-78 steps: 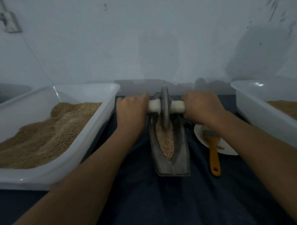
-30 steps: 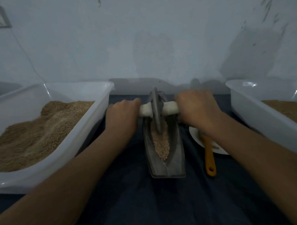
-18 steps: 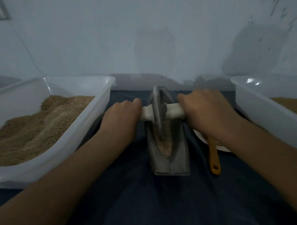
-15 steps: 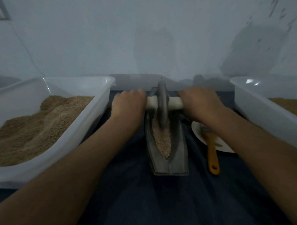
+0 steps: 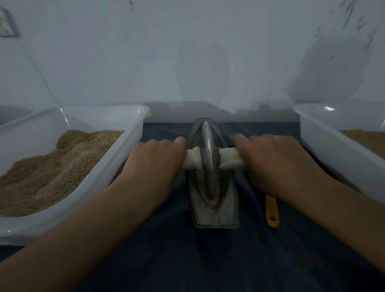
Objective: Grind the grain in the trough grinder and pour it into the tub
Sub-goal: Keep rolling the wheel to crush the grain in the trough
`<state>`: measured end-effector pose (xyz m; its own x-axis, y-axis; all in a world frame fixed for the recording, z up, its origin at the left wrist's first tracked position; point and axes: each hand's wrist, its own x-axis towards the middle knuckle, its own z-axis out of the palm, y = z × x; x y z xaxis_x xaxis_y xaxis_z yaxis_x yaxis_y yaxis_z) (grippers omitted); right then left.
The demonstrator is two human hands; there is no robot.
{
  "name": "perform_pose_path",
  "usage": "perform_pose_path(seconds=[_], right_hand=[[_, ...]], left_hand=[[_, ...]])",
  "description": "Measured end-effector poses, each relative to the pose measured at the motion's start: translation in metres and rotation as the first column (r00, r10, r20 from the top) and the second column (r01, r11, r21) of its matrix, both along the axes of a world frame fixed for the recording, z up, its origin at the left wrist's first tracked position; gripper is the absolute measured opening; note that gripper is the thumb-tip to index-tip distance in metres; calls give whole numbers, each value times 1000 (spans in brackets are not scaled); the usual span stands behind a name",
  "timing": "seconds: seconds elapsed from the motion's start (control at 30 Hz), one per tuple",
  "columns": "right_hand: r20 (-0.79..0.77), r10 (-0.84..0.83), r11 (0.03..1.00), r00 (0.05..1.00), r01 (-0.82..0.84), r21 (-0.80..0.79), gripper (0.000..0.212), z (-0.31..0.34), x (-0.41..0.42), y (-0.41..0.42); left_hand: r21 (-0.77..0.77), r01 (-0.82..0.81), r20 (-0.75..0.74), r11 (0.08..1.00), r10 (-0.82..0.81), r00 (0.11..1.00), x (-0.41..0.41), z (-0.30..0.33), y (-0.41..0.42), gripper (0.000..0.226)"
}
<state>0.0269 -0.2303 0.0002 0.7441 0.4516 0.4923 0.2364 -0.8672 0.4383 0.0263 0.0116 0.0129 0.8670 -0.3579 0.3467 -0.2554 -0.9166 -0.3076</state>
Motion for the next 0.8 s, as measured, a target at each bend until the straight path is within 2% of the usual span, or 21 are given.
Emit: perform_pose_path(seconds=[0.07, 0.13, 0.23, 0.33, 0.4, 0.5, 0.6, 0.7, 0.8], right_hand=[[-34, -64, 998, 997, 64, -10, 58, -1, 5, -2], [-46, -89, 995, 995, 91, 48, 44, -3, 27, -2], [-153, -114, 978, 982, 138, 158, 27, 5, 70, 5], [-319, -152, 952, 935, 225, 207, 26, 16, 105, 10], [-346, -152, 944, 926, 240, 227, 27, 15, 111, 9], [-236, -128, 943, 963, 192, 271, 29, 1, 86, 3], [-19, -39, 986, 999, 42, 160, 36, -8, 42, -1], [74, 85, 993, 994, -91, 79, 47, -7, 9, -3], [138, 130, 988, 982, -140, 69, 46, -3, 1, -1]], left_hand=[[-25, -8, -6, 1000, 8, 1000, 9, -1, -5, 43], [-41, -29, -19, 999, 28, 999, 30, 1, -11, 38], [-68, -113, -28, 991, 112, 993, 66, 3, -19, 29], [-111, -146, 16, 983, 148, 989, 86, 7, -31, 25], [-107, -144, 76, 984, 153, 985, 87, 8, -36, 26], [-123, -79, 144, 989, 97, 985, 65, 0, -32, 26], [-116, 9, 130, 993, 6, 991, 27, -14, -14, 38], [-95, 89, 159, 991, -73, 985, -6, -20, 6, 34], [-114, 96, 131, 989, -81, 988, -15, -24, 13, 33]])
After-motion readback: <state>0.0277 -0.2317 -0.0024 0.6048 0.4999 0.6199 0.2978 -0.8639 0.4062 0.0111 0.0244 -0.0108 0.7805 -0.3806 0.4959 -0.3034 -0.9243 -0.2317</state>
